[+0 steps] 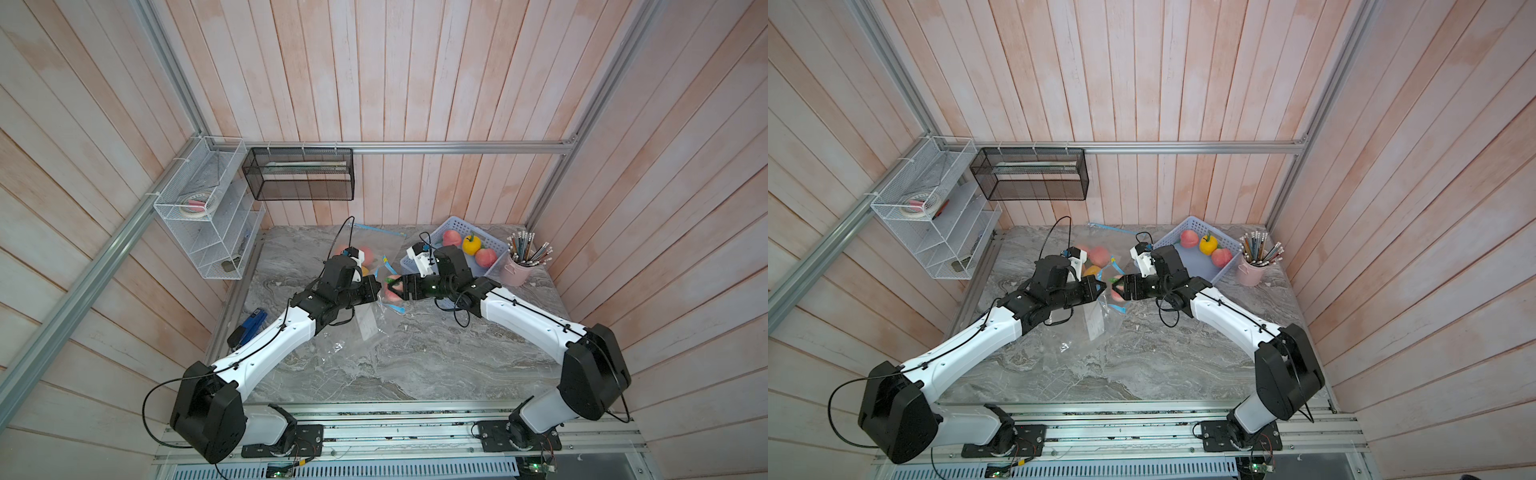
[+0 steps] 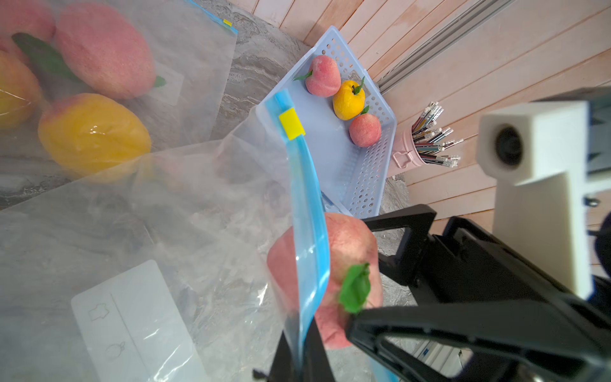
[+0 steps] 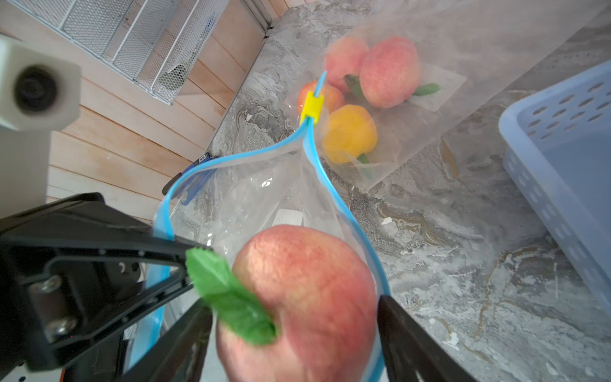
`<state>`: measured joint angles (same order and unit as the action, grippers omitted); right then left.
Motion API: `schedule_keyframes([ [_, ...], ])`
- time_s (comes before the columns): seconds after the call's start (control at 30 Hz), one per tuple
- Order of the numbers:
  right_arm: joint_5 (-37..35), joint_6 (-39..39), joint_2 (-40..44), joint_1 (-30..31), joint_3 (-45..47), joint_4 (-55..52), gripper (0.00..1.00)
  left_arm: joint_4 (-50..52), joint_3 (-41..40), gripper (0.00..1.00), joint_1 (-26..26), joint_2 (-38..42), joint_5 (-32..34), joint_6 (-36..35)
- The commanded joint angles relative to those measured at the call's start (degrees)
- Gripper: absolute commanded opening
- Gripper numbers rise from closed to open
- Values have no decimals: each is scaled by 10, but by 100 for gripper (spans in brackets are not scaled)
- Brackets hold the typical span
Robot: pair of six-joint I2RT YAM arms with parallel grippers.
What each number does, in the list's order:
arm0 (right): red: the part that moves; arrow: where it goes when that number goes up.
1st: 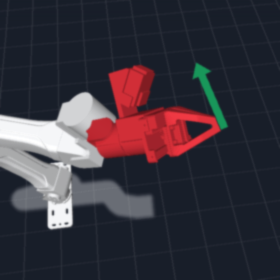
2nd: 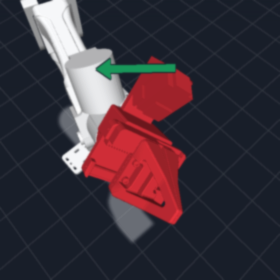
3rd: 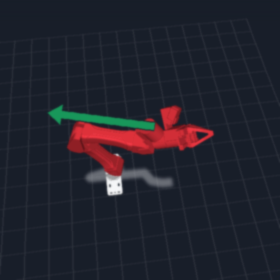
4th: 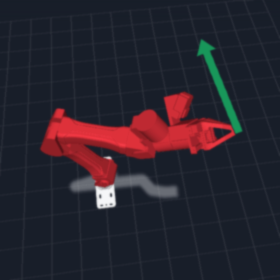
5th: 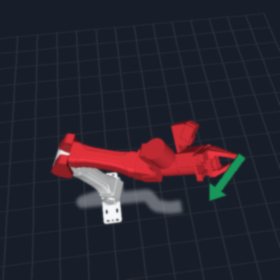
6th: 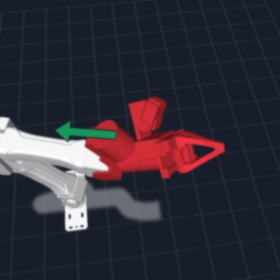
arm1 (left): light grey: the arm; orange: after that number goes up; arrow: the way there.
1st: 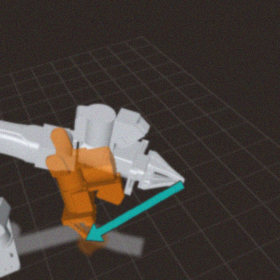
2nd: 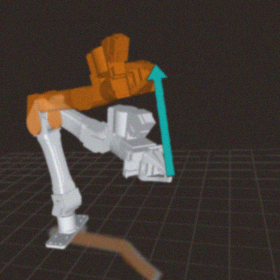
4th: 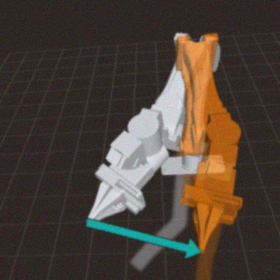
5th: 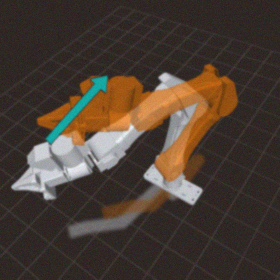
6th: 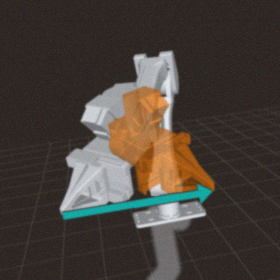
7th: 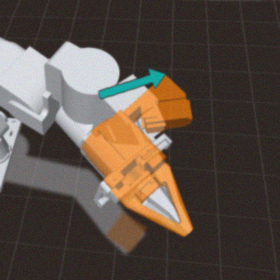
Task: Place the peach in a zip-top bag and seal the zipper
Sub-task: Place the peach in the zipper food storage bag, then pick up the peach from the basket.
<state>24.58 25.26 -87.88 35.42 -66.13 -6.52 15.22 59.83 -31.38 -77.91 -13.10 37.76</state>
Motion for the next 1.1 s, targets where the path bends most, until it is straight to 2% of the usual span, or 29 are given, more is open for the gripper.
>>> schedule_keyframes([
  [0.0, 10, 10, 41, -10, 13, 42, 84, -4, 11, 0, 4, 2, 0, -6],
  [0.2, -6, 25, 66, -33, 34, 61, 84, 1, 12, 0, 4, 5, 2, -12],
  [0.4, -130, 1, 58, -43, 12, -1, 80, 5, 15, 0, 4, 11, 3, -18],
  [0.57, -138, -28, 14, -17, -8, -27, 79, -12, 16, 0, 4, 14, -26, -20],
  [0.73, -102, -42, -21, 2, -25, -36, 79, -33, 18, 0, 4, 13, -47, -12],
  [0.87, -87, -52, -25, 1, -37, -35, 79, -24, 23, 0, 4, 13, -39, -14],
  [1.07, -128, -14, 34, -58, -10, 25, 82, 6, 19, 0, 9, 14, 0, -12],
])
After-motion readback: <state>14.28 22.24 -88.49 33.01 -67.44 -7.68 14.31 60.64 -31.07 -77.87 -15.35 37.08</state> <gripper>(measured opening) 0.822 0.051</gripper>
